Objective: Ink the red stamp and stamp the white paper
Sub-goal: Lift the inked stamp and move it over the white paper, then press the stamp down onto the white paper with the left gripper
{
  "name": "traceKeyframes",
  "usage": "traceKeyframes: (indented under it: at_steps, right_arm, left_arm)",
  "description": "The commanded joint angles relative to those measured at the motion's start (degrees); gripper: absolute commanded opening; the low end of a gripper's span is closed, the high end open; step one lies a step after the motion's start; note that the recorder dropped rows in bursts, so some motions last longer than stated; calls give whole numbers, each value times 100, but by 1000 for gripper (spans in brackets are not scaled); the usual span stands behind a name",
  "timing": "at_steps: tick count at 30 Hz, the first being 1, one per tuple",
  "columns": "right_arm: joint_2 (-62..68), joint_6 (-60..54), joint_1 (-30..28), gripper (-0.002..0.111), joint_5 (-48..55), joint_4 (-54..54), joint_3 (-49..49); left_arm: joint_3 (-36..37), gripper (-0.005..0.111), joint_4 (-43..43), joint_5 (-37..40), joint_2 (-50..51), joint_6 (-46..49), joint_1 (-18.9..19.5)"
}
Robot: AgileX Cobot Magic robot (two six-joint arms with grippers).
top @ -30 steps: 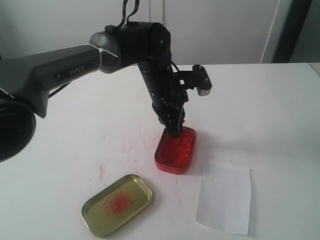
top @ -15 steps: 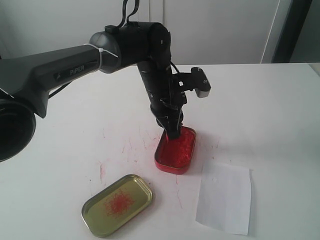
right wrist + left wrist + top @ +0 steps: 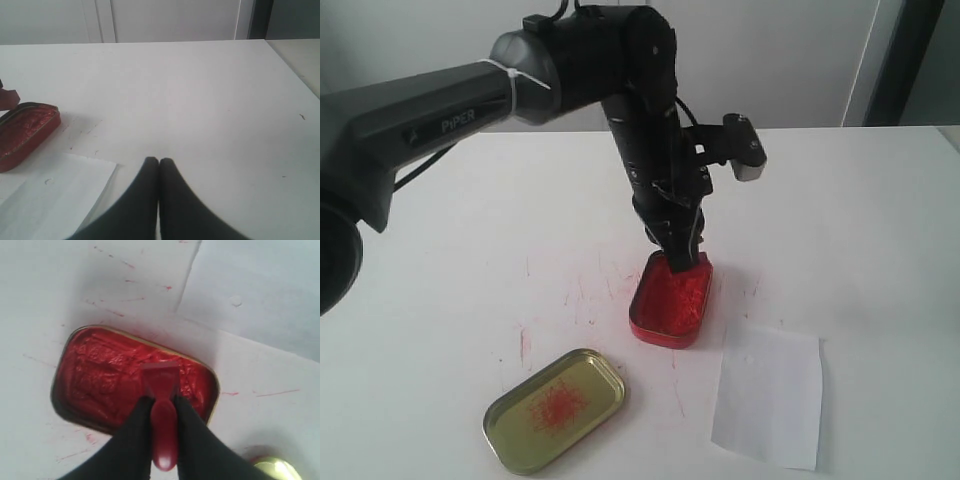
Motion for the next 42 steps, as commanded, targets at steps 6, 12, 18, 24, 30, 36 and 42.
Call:
traceKeyframes:
  at_steps: [6, 12, 18, 24, 30, 36, 42]
  right_arm:
    - [-29, -127, 0, 0, -11, -40, 39]
    - [-29, -104, 0, 0, -11, -40, 39]
    - [-29, -104, 0, 0, -11, -40, 39]
    - [-29, -104, 0, 0, -11, -40, 39]
    - [-29, -104, 0, 0, -11, -40, 39]
    - [-29, -104, 0, 0, -11, -40, 39]
    - [-29, -104, 0, 0, -11, -40, 39]
  left_arm:
    - [6, 0, -139, 128, -72, -177, -395]
    - [6, 0, -308, 262, -72, -44, -472]
    - [6, 0, -787, 569, -72, 192, -510]
    - [72, 0, -659, 492, -72, 244, -737]
    - [458, 0, -804, -44, -72, 326, -896]
    - [764, 0, -1274, -390, -72, 539, -896]
    - [1074, 0, -1424, -735, -62, 753, -896]
